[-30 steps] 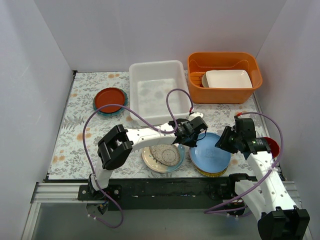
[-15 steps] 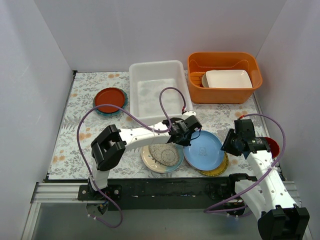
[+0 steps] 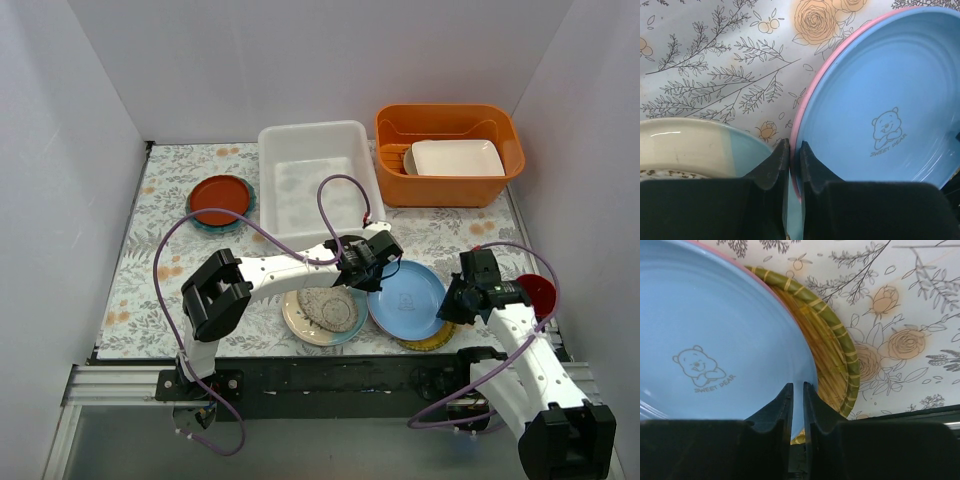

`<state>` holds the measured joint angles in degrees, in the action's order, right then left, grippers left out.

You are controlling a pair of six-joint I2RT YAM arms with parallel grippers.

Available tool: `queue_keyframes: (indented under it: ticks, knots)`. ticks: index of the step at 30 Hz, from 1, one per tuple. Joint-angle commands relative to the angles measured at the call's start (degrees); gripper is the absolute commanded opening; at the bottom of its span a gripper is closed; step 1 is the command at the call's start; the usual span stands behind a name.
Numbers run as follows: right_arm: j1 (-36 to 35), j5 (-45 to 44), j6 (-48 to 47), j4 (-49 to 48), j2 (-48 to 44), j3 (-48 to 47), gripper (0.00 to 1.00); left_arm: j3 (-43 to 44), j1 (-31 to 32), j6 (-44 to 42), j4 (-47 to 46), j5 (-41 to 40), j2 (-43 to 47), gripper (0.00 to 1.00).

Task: Place the plates into the plastic bin on the countertop
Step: Pick up the plate from the corner of the board.

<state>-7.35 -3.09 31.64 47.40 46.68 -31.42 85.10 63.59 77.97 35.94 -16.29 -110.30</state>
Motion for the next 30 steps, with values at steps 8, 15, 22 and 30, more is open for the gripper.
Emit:
queue_keyframes:
  ticks: [8, 15, 22, 30]
  knots:
    - [-0.99, -1.13, 0.36, 0.77, -0.53, -0.22, 0.25, -0.81, -0.75, -1.60, 4.31, -2.95, 2.81, 0.00]
    - [-0.99, -2.62, -2.36, -2.31, 3.05, -7.33, 0.40, -0.37, -0.75, -2.12, 4.49, -3.22, 2.37, 0.00]
    - [-0.99, -0.95, -7.46, -6.70, 9.13, -10.68, 0.67, -0.11, -0.75, -2.39, 4.40, -3.04, 2.20, 0.00]
    - [-0.82, -2.88, -9.22, -8.99, 13.87, -9.98, 0.57, -0.02, -0.75, -2.39, 4.14, -2.69, 2.20, 0.00]
